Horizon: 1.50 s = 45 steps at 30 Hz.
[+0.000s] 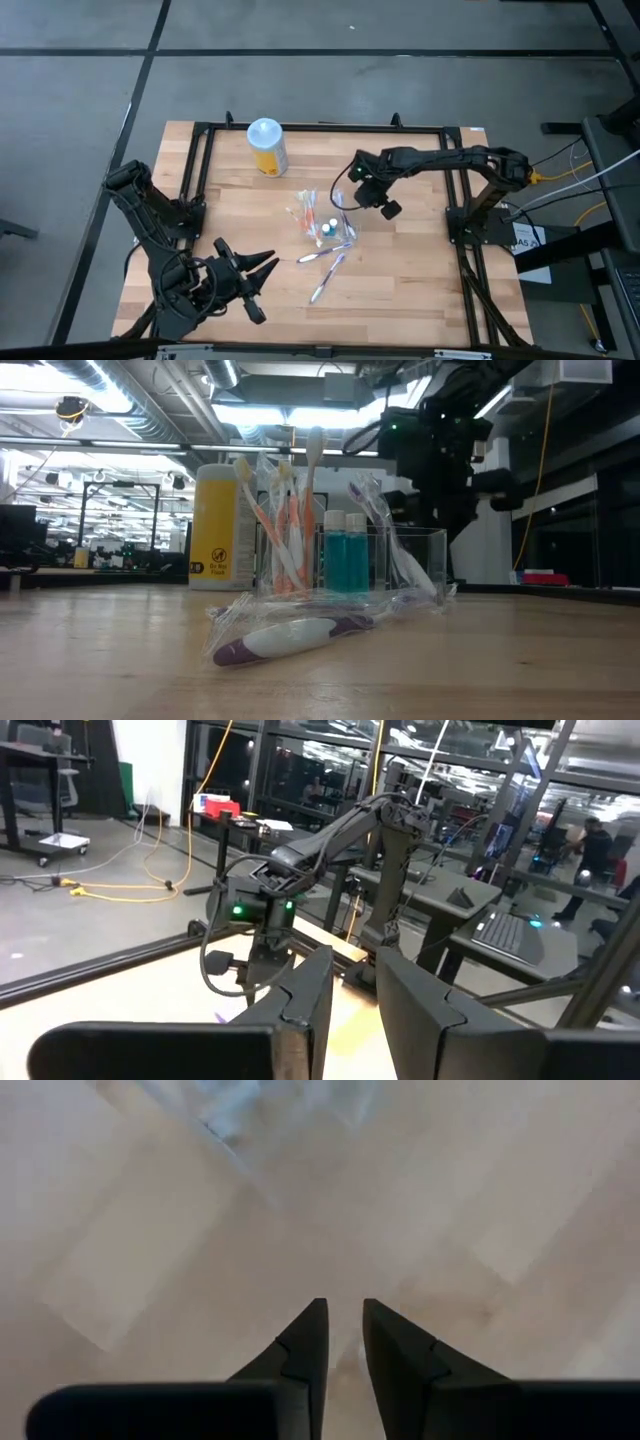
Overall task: Pick & Place toothbrushing station
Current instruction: Put the white and violet toothbrush into the right compartment of the transparent organizer
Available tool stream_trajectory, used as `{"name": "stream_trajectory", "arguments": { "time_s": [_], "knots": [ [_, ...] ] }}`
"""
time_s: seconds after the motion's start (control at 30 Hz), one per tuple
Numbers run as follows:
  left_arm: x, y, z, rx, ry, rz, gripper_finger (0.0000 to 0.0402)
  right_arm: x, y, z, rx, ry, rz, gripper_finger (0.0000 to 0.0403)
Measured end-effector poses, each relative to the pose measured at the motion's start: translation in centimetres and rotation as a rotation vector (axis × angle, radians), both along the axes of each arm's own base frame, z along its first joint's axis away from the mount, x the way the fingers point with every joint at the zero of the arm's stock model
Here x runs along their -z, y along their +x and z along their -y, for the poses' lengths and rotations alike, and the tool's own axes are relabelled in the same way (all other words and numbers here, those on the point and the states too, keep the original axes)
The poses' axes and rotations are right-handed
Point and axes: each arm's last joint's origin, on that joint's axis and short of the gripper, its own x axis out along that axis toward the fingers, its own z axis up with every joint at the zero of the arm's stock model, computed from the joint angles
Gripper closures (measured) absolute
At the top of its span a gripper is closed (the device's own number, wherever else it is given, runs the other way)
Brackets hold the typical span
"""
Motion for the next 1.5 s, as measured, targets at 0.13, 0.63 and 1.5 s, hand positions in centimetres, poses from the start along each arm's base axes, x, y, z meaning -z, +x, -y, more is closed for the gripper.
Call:
{"name": "stream_trajectory", "arguments": {
  "time_s": [0.13, 0.63, 1.5],
  "knots": [
    [0.0, 0.0, 0.0, 0.0, -0.01, 0.007, 0.0327, -0.1, -0.1, 0.7, 0.031, 0.104, 0.029, 0.0335],
    [0.0, 0.0, 0.0, 0.001, -0.03, 0.022, 0.0327, 0.3, -0.7, 4.1, 0.31, 0.174, 0.009, 0.0335],
    [0.0, 0.1, 0.1, 0.038, -0.062, 0.039, 0.0327, 3.1, 0.0, 4.6, 0.358, 0.137, -0.076, 0.0222]
  ]
}}
